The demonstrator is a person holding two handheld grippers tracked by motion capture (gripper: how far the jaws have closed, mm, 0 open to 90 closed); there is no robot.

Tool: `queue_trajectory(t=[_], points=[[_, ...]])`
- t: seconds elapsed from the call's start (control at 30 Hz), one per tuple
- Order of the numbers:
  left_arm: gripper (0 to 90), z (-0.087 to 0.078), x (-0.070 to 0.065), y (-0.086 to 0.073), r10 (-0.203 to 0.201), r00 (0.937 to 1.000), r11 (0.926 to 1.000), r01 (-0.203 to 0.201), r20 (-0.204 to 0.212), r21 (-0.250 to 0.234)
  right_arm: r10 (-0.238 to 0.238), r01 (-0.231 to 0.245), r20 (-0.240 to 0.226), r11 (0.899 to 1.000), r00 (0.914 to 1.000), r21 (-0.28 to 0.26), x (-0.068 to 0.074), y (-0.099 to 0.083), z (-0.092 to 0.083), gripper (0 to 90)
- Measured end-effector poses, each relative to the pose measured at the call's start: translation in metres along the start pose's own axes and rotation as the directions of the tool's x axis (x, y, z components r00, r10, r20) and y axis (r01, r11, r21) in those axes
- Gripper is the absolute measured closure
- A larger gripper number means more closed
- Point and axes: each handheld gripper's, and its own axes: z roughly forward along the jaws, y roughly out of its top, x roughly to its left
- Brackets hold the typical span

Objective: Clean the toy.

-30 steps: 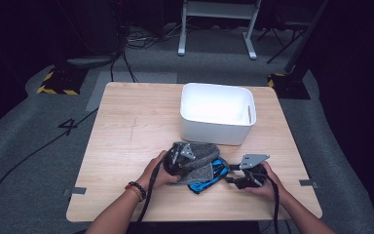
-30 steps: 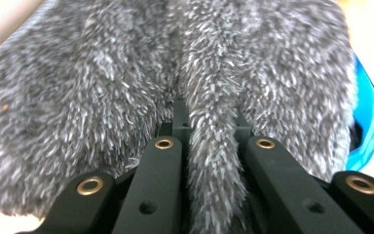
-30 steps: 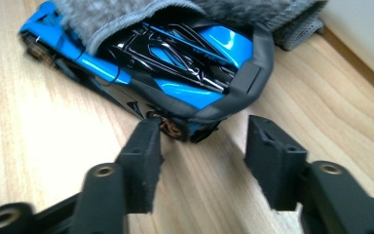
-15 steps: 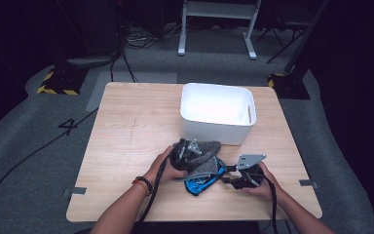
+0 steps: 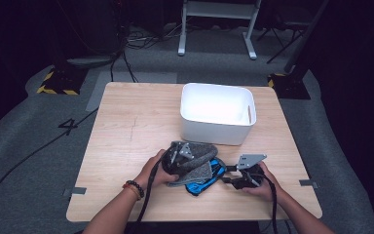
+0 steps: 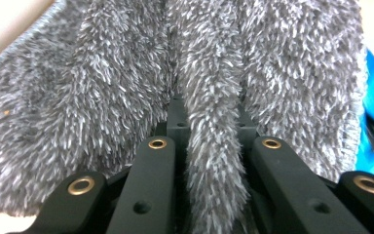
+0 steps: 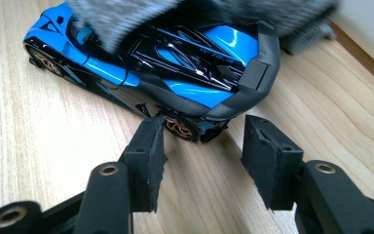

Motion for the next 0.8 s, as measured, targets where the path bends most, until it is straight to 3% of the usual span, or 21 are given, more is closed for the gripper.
queue_trajectory(t=[0.37, 0.67, 0.8], points=[[78.3, -0.026, -0.021, -0.038, -0.026, 0.9996, 0.9997, 0.026, 0.009, -0.001, 0.003, -0.003, 0.001, 1.000, 1.0000, 0.001, -0.001, 0.001, 0.000, 51.9], [78.3, -0.033, -0.039, -0.051, -0.029, 0.9992, 0.9996, 0.030, 0.026, -0.004, 0.001, -0.001, -0.001, 1.000, 1.0000, 0.006, -0.001, 0.001, 0.000, 54.0], [76.1, -0.032, -0.039, -0.053, -0.073, 0.9965, 0.9966, 0.074, 0.040, -0.034, -0.001, 0.001, -0.009, 1.000, 1.0000, 0.007, 0.000, 0.001, -0.001, 55.5]])
